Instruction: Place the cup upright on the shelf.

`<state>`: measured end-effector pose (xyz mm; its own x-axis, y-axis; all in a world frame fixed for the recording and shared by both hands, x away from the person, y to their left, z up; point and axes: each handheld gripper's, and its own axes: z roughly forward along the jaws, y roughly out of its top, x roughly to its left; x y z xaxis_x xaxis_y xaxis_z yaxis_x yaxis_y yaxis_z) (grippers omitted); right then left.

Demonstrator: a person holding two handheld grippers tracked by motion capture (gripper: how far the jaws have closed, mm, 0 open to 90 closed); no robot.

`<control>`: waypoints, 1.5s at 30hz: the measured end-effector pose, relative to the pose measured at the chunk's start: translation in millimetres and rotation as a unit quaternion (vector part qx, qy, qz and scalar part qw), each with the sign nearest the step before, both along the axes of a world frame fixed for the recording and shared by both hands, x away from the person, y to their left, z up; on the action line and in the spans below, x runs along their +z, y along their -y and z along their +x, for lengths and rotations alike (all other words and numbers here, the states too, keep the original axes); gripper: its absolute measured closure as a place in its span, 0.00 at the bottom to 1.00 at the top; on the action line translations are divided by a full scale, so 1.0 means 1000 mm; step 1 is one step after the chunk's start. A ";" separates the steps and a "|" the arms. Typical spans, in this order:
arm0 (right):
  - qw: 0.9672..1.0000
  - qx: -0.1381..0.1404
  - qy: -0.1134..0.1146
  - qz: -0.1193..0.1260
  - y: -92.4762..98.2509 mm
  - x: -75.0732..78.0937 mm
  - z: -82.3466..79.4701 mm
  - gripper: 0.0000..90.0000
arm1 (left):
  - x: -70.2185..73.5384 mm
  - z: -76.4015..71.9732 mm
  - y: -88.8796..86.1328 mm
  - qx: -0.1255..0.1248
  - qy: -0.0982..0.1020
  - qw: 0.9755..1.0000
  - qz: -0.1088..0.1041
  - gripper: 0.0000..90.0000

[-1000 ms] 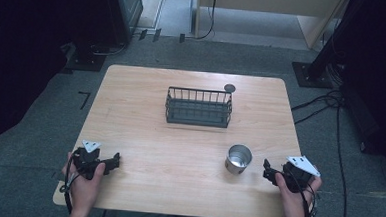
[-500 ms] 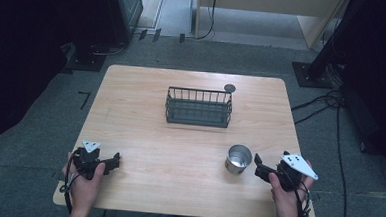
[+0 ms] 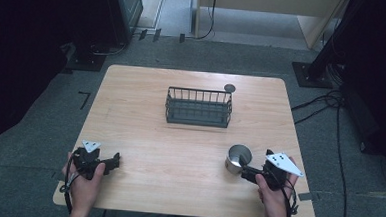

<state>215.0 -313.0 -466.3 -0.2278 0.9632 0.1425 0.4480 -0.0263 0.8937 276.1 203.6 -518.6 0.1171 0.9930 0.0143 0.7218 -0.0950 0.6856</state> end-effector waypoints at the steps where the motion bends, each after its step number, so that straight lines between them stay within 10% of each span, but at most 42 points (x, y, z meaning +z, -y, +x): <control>1: 1.000 0.000 0.000 0.000 0.000 0.000 0.000 0.01 | 0.000 0.000 0.000 0.000 0.000 1.000 0.000 0.00; 27: 0.999 0.014 -0.045 -0.027 -0.034 -0.033 0.017 0.01 | 0.000 0.000 0.000 0.000 0.000 1.000 0.000 0.00; 45: 0.997 0.018 -0.055 -0.041 -0.037 -0.039 0.019 0.20 | 0.000 0.000 0.000 0.000 0.000 1.000 0.000 0.00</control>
